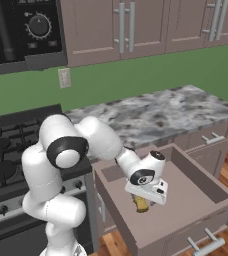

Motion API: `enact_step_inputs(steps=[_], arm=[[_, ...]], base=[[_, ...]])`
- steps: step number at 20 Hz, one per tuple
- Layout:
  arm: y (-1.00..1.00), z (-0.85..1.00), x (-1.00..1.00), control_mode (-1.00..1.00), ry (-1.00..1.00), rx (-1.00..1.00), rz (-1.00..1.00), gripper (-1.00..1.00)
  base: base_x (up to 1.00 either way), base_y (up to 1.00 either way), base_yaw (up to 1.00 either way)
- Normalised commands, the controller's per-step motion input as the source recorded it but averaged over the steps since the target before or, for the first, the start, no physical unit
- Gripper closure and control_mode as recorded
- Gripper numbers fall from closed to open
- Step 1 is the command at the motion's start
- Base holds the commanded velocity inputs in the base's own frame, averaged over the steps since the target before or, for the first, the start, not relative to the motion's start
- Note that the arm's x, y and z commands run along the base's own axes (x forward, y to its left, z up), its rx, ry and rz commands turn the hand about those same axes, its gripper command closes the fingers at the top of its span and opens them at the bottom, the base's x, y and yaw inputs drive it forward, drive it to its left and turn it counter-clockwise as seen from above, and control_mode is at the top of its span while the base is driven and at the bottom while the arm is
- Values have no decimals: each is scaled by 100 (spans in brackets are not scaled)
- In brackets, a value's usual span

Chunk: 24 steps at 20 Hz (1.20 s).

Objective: Restock the sink supplies by placing the sponge and soap dispenser on the counter and next to the sink. Make sure the soap dispenser is upright.

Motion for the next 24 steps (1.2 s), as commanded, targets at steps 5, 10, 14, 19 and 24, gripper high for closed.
enact_step_inputs(steps=[5,10,14,19,24], arm=[[23,-27,45,-100,-1,0,19,-100],[-1,-33,6,-100,-4,0,21,-100],[0,-14,32,-100,-6,0,4,-100],[0,-21,41,-100,-3,0,0,-100],[-5,-30,19,-100,-3,0,0,-100]], base=[[0,0,0],[0,0,0],[0,0,0],[0,0,0],[0,0,0]])
